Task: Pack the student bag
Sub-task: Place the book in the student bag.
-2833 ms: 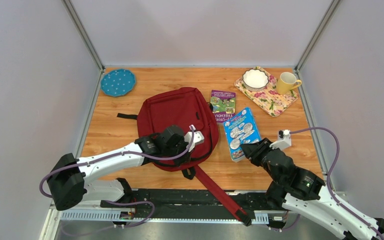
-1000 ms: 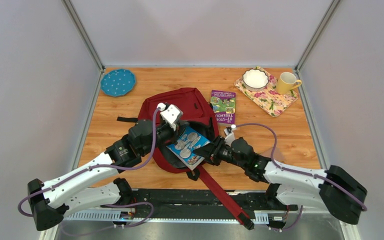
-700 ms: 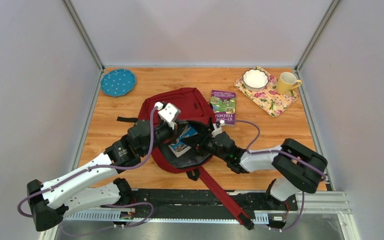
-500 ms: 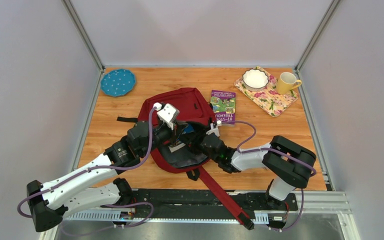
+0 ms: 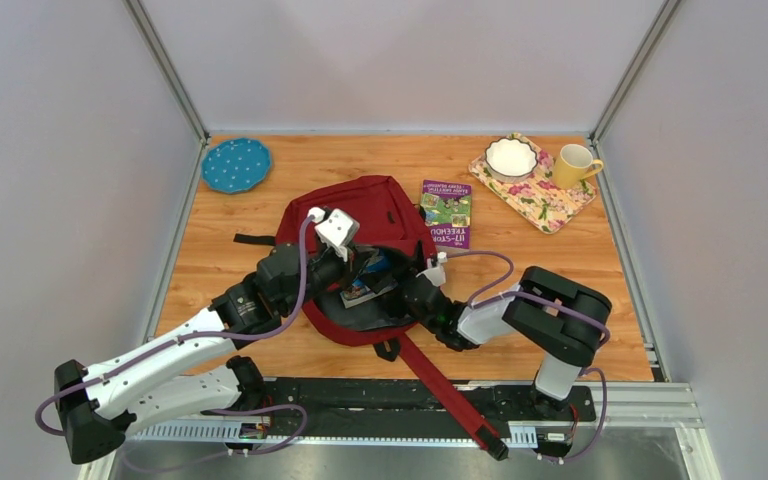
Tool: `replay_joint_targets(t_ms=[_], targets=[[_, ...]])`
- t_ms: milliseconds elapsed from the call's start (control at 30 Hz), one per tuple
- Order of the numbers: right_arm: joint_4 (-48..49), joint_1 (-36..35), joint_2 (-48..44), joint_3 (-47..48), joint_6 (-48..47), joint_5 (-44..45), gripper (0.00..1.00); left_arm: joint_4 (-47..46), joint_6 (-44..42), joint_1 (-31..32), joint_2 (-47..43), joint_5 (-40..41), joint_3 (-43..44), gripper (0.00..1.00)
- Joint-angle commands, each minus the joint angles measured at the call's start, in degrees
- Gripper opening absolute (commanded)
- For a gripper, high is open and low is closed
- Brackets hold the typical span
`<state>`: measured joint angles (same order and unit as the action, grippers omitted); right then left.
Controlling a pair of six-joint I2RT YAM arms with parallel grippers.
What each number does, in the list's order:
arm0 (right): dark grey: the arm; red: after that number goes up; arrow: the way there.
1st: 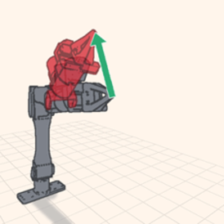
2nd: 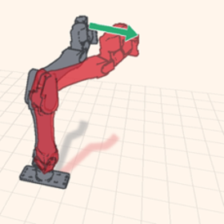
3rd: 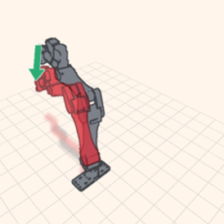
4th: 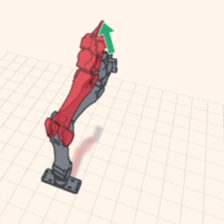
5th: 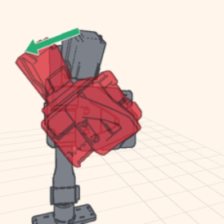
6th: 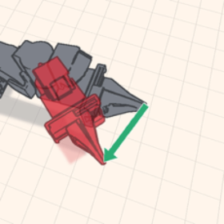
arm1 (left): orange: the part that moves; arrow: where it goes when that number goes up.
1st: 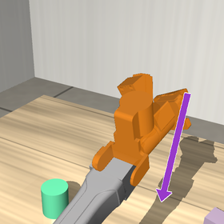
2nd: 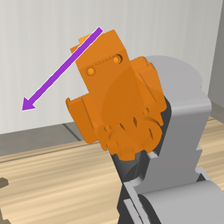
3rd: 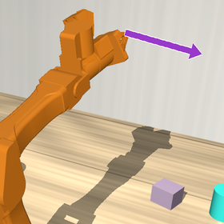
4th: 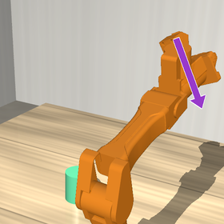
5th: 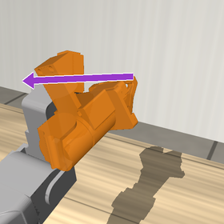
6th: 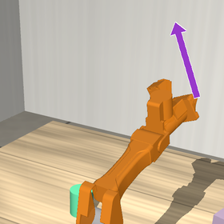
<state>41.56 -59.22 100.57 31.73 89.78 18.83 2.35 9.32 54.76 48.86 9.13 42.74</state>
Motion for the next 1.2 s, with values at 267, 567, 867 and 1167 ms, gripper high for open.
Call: replay_joint_targets(t_ms=[267,567,867,1167], targets=[[0.80,-0.11,-4.16,0.78,0.75,-2.57,0.34,-2.70,0.87,0.26,-1.40,-0.69,-0.46,0.00],[2.12,1.74,3.40,10.90,-0.48,0.50,0.11,-0.87,2.19,0.26,-2.02,-0.86,-1.17,0.00],[-6.21,1.74,-10.73,1.69,-13.02,-3.26,0.72,1.00,1.93,0.26,-4.21,3.79,-3.01,0.00],[-30.28,0.69,-37.71,-3.77,-22.02,-11.97,0.75,3.01,1.14,0.26,-5.26,7.04,-3.28,0.00]])
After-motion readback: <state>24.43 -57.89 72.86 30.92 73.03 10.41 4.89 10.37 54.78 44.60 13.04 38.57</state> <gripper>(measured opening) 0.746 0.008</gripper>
